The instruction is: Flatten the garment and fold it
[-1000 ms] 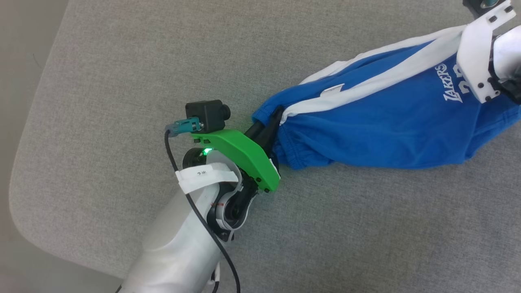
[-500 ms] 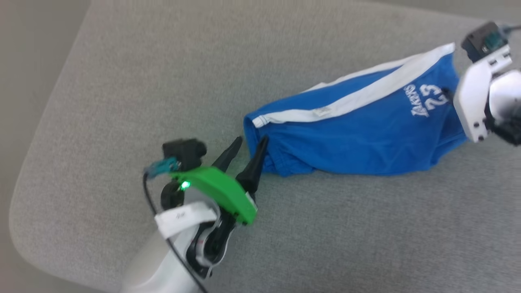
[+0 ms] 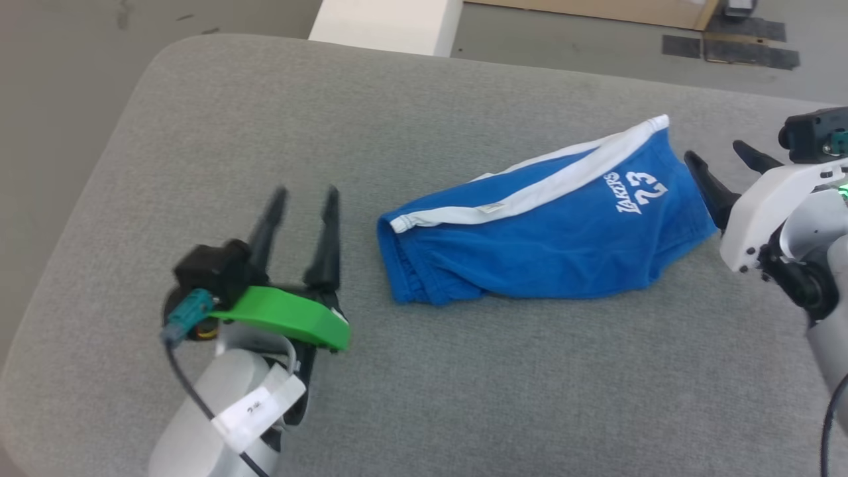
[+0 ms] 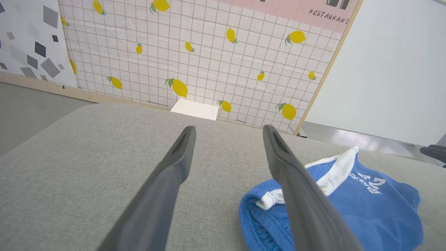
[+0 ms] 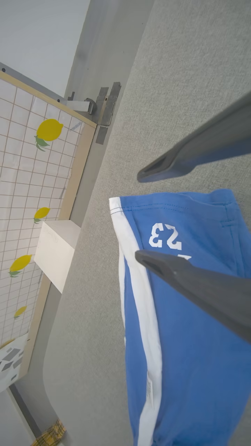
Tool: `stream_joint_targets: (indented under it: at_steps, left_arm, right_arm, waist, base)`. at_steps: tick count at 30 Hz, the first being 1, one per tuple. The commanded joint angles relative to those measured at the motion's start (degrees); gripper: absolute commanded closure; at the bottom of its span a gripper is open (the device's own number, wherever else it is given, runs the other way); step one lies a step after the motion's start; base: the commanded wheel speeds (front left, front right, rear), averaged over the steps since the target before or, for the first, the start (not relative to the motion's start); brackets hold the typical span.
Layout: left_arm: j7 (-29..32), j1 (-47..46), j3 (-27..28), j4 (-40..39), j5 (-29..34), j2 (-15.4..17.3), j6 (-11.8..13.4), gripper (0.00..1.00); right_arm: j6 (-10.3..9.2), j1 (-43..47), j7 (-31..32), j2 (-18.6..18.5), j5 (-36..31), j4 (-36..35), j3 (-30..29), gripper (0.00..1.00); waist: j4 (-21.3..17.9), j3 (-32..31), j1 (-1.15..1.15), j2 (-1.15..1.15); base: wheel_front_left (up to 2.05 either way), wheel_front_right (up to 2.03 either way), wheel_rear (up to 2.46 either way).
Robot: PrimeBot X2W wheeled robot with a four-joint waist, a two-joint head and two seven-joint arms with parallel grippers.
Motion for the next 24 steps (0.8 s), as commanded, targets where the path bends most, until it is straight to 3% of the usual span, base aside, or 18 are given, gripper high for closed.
stream_joint_targets:
  at_steps: [1, 8, 13, 24]
  left_arm:
    - [-0.4, 1.4, 2.1, -1.1, 3.4, -1.2, -0.7, 0.00]
    - [-0.4, 5.0, 10.0, -3.0, 15.3, -5.6, -5.1, 0.00]
    - [-0.4, 6.2, 15.7, -4.0, 19.4, -9.3, -8.8, 0.00]
    - [-0.4, 5.4, 18.1, -5.5, 20.8, -11.0, -11.0, 0.00]
  right_arm:
    - [-0.08, 0.9, -1.4, 1.7, -1.0, 0.0, -2.0, 0.00]
    - [-0.08, -0.3, -2.9, 8.8, -6.0, 4.2, -12.0, 0.00]
    - [-0.08, -4.6, 1.2, 13.0, -13.2, 10.6, -20.6, 0.00]
    - [-0.08, -11.3, 12.8, 15.0, -23.8, 18.7, -25.9, 0.00]
  waist:
    - [-0.7, 0.2, 0.00, 0.00]
    - [-1.2, 1.8, 0.00, 0.00]
    - [0.0, 4.4, 0.00, 0.00]
    - [2.6, 8.2, 0.00, 0.00]
  base:
    - [0.00, 0.00, 0.00]
    - [0.00, 0.00, 0.00]
    - [0.00, 0.00, 0.00]
    - [0.00, 0.00, 0.00]
